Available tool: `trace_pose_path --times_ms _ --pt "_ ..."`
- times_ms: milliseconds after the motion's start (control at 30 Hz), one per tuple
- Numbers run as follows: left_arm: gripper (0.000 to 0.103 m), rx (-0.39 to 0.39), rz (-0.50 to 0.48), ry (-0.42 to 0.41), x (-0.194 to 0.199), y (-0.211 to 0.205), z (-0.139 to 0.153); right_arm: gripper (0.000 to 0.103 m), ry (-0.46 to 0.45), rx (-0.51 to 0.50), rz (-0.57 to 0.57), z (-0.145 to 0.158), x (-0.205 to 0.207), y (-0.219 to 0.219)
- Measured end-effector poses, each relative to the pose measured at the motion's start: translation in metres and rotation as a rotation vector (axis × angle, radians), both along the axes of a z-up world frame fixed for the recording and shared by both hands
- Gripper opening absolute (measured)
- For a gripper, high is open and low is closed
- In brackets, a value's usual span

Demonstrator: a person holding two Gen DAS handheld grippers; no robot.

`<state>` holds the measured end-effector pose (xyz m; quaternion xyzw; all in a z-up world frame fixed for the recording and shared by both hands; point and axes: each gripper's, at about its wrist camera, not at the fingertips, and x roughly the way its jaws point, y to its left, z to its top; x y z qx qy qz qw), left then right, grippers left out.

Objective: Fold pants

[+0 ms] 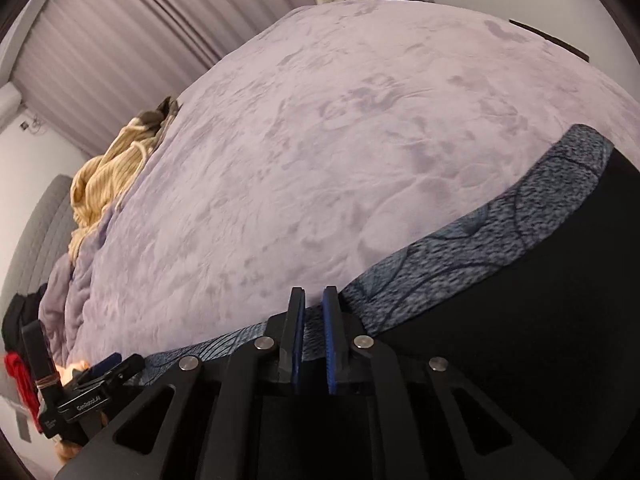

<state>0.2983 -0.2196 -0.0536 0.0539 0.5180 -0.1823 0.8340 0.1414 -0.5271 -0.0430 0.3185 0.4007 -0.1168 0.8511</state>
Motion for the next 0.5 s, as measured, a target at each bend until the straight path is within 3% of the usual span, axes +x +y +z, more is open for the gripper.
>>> trace_pose_path --times_ms 133,233,333,400,500 --pt "0.099 0.034 0.002 -0.057 -0.01 0.033 0.024 0.005 -0.048 0.045 -0.06 0.007 -0.02 -0.014" --pt "0.099 0.079 0.004 -0.121 -0.025 0.074 0.044 0.014 -0.063 0.113 -0.076 0.019 -0.04 -0.013" --pt "0.099 0.118 0.037 -0.154 -0.041 0.121 0.053 0.032 -0.079 0.119 -0.002 0.031 -0.054 0.012" --pt "0.099 0.146 0.082 -0.158 -0.042 0.151 0.053 0.05 -0.088 0.117 0.063 0.036 -0.066 0.037" --pt "0.099 0.176 0.174 -0.138 -0.04 0.194 0.041 0.051 -0.089 0.115 0.154 0.037 -0.07 0.081"
